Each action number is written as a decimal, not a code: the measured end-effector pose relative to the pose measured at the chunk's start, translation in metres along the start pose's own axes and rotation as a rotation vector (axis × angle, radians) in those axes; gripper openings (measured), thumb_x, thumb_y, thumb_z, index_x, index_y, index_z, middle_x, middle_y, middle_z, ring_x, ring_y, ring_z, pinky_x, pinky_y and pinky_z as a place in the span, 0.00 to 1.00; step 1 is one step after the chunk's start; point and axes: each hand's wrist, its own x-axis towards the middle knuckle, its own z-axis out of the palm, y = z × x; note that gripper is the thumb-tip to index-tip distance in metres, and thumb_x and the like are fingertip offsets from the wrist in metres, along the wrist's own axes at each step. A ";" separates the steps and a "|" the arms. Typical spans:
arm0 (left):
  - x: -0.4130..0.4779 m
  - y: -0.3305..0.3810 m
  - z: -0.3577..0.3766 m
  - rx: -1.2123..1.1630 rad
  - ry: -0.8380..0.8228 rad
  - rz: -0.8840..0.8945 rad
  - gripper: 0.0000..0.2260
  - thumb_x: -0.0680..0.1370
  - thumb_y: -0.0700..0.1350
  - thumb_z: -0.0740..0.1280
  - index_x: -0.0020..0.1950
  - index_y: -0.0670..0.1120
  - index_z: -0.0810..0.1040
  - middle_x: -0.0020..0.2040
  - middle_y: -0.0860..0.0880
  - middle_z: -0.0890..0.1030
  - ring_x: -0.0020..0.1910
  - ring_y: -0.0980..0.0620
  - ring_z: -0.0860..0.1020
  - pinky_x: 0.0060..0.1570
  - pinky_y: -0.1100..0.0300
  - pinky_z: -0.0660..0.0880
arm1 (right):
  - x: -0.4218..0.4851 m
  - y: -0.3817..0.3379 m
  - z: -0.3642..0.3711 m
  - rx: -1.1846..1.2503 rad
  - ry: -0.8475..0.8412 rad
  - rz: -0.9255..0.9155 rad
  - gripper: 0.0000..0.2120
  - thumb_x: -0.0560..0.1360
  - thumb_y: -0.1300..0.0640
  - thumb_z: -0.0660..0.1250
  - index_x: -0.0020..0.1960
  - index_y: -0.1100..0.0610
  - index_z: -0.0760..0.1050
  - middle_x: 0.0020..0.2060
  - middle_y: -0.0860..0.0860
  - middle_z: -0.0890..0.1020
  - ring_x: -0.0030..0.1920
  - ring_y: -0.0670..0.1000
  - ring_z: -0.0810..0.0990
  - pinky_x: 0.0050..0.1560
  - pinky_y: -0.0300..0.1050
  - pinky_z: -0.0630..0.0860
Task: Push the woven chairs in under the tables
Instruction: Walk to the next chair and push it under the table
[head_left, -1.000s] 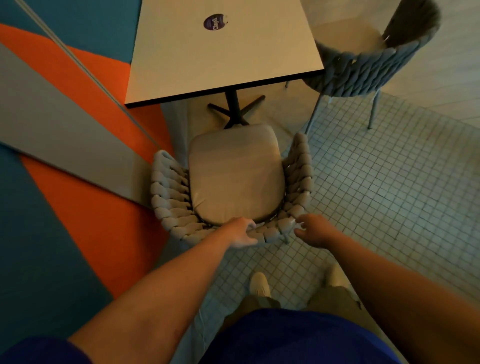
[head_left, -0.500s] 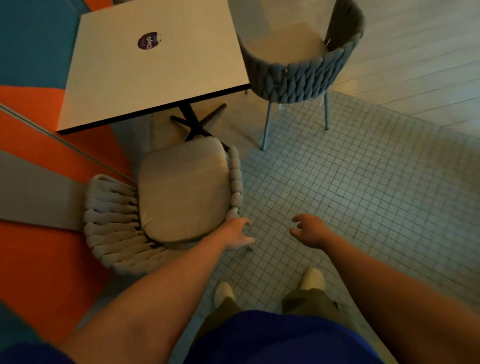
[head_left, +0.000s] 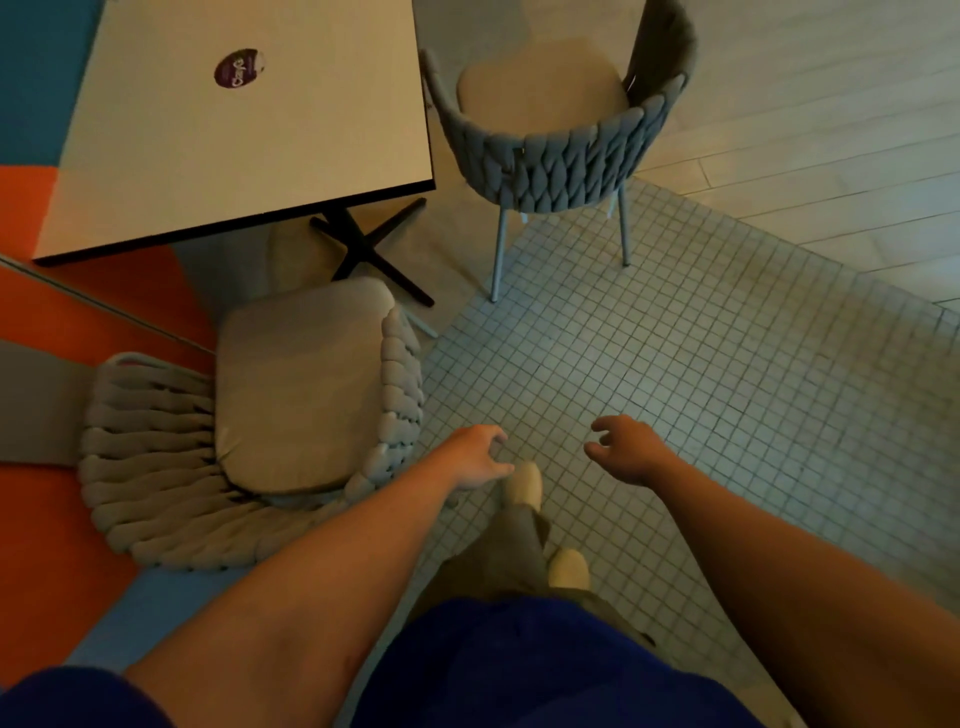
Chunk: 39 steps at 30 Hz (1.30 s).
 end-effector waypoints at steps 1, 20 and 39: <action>0.009 0.005 -0.005 0.006 0.002 -0.005 0.25 0.78 0.52 0.72 0.73 0.47 0.71 0.70 0.45 0.76 0.67 0.46 0.75 0.66 0.49 0.75 | 0.007 0.000 -0.008 0.003 0.002 0.000 0.25 0.79 0.49 0.65 0.73 0.56 0.68 0.67 0.57 0.77 0.68 0.55 0.74 0.67 0.51 0.70; 0.204 0.134 -0.185 -0.150 0.093 -0.018 0.24 0.78 0.50 0.72 0.71 0.45 0.73 0.70 0.44 0.76 0.67 0.46 0.76 0.65 0.52 0.74 | 0.197 -0.052 -0.233 0.050 0.058 -0.002 0.25 0.79 0.50 0.66 0.73 0.58 0.68 0.67 0.57 0.76 0.67 0.56 0.75 0.67 0.50 0.69; 0.362 0.253 -0.313 -0.711 0.368 -0.392 0.27 0.80 0.57 0.68 0.74 0.44 0.70 0.71 0.44 0.74 0.68 0.43 0.74 0.67 0.48 0.73 | 0.401 -0.091 -0.447 0.451 -0.016 0.117 0.38 0.75 0.39 0.67 0.75 0.61 0.63 0.61 0.58 0.76 0.58 0.60 0.79 0.56 0.58 0.79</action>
